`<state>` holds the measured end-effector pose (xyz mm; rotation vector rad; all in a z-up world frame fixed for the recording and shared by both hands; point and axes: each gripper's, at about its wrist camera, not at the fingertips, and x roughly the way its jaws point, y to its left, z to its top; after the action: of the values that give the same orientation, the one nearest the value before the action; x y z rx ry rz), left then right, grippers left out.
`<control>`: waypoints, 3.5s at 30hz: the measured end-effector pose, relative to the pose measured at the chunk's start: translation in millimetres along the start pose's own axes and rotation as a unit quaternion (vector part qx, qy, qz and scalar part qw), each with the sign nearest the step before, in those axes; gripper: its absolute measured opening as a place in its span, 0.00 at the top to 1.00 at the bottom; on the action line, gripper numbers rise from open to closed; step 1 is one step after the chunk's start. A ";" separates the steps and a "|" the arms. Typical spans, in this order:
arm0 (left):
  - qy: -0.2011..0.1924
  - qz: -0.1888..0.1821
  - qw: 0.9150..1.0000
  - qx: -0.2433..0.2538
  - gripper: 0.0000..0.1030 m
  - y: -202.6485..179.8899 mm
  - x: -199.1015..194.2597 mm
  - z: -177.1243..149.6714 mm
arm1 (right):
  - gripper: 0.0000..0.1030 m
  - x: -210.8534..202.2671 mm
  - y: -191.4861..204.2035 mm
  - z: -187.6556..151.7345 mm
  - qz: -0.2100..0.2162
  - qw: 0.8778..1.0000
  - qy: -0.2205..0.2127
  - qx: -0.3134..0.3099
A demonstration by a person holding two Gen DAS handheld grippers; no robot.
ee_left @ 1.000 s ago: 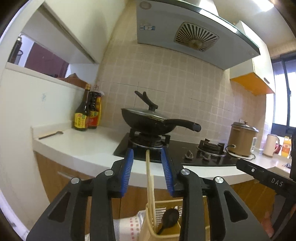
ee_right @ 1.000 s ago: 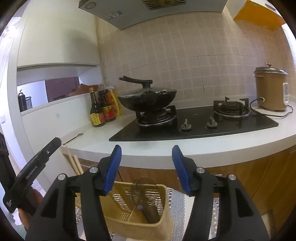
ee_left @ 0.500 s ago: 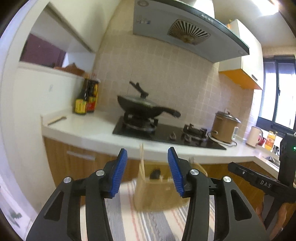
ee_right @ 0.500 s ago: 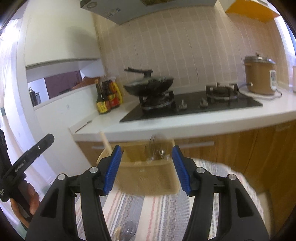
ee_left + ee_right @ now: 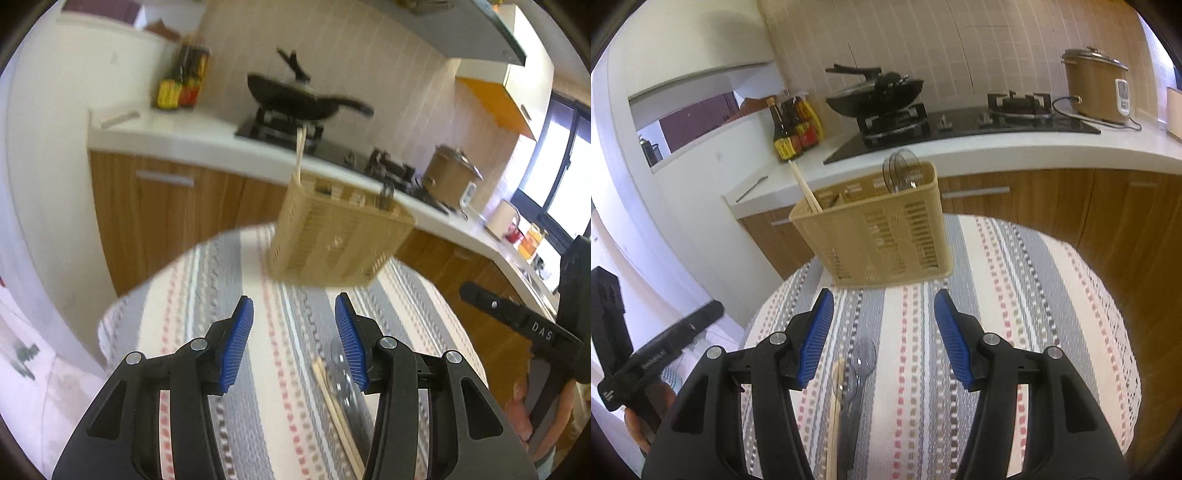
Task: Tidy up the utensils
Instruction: 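Move both open tools back down toward the utensils on the cloth, then grasp a wooden chopstick with the left tool while the right tool grasps a clear spoon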
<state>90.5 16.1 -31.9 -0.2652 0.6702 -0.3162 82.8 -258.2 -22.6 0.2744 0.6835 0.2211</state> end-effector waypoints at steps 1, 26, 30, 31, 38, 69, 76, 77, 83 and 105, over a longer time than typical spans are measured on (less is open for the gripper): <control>0.008 -0.002 1.000 0.000 0.57 0.7 3.7 -1.6 | 0.48 2.5 -1.4 -2.3 -0.002 1.000 0.005 -0.001; 0.235 -0.068 0.967 0.065 0.59 -22.1 98.7 -53.8 | 0.49 79.1 -18.1 -30.3 -0.017 0.990 0.140 -0.021; 0.244 -0.043 0.965 0.087 0.62 -36.9 108.1 -63.3 | 0.51 78.0 -17.0 -32.0 -0.014 0.989 0.145 -0.023; 0.246 -0.046 0.965 0.082 0.62 -37.5 109.3 -64.3 | 0.51 77.6 -17.1 -33.1 -0.010 0.989 0.147 -0.021; 0.241 -0.019 0.966 0.093 0.62 -56.6 120.4 -65.5 | 0.51 84.8 -7.3 -35.0 0.003 0.986 0.162 -0.029; 0.199 0.090 0.961 0.171 0.68 -62.8 105.8 -88.0 | 0.62 105.2 3.0 -32.2 -0.007 0.977 0.210 -0.025; 0.200 0.088 0.960 0.174 0.96 -63.0 112.1 -85.7 | 0.62 110.3 9.5 -31.4 0.019 0.969 0.246 -0.024; 0.202 0.080 0.962 0.165 0.96 -58.8 110.5 -84.2 | 0.62 112.1 12.8 -32.6 0.027 0.967 0.252 -0.023; 0.195 0.061 0.975 0.088 0.96 -14.5 94.0 -71.6 | 0.62 119.4 39.9 -40.5 0.051 0.959 0.277 -0.032; 0.173 0.024 0.984 0.039 0.96 25.5 73.3 -66.4 | 0.72 147.0 102.6 -66.7 -0.028 0.944 0.297 -0.138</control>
<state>107.1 3.3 -131.8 -0.1195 1.0026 -0.3441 139.1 -107.4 -125.8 -0.0932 1.2429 0.3463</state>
